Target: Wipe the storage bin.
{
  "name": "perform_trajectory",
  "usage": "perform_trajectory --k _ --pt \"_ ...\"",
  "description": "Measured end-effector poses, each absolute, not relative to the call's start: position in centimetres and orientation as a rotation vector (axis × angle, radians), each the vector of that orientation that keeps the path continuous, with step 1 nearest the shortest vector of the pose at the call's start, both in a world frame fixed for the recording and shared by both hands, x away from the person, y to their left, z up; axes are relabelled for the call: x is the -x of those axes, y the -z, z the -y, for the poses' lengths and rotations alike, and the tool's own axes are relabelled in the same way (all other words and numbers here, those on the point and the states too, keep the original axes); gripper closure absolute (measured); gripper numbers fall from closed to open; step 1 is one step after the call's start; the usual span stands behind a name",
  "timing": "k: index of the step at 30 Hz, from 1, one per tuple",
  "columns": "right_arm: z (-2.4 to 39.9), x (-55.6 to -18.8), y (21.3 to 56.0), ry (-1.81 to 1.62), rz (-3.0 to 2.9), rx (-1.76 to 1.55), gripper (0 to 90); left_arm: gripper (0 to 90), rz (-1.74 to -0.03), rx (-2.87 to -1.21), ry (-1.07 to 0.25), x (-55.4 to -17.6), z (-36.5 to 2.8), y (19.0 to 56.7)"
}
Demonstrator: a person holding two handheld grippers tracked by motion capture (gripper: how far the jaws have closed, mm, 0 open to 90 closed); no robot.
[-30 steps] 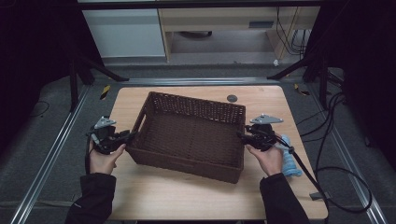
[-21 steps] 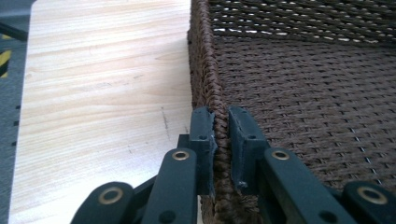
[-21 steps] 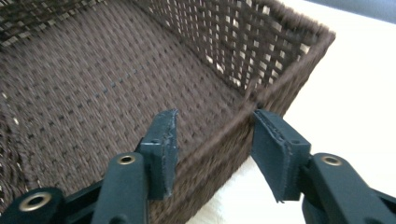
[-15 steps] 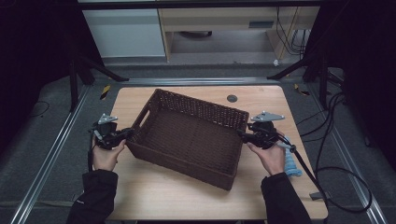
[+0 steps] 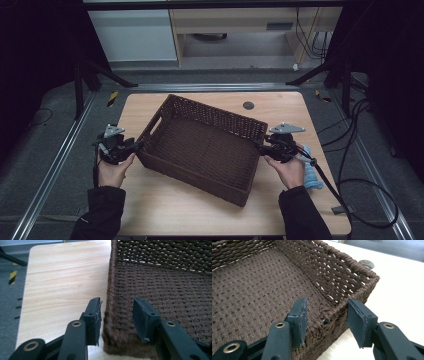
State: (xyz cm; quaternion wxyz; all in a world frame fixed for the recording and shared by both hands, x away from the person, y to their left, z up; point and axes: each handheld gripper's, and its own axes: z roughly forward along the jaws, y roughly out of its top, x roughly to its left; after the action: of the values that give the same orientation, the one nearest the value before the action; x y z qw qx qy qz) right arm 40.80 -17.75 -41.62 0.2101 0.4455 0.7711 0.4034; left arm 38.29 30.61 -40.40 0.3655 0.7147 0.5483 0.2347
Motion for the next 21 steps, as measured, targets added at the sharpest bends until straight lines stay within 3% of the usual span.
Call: perform_trajectory --k 7,21 --pt "17.9 -39.9 41.5 -1.129 -2.156 -1.248 49.7 52.5 -1.428 -1.804 -0.633 -36.8 -30.3 39.8" --pt "18.2 -38.9 41.1 -1.149 -2.181 -1.218 47.6 53.2 -1.409 -1.789 -0.616 -36.2 -29.9 40.2"
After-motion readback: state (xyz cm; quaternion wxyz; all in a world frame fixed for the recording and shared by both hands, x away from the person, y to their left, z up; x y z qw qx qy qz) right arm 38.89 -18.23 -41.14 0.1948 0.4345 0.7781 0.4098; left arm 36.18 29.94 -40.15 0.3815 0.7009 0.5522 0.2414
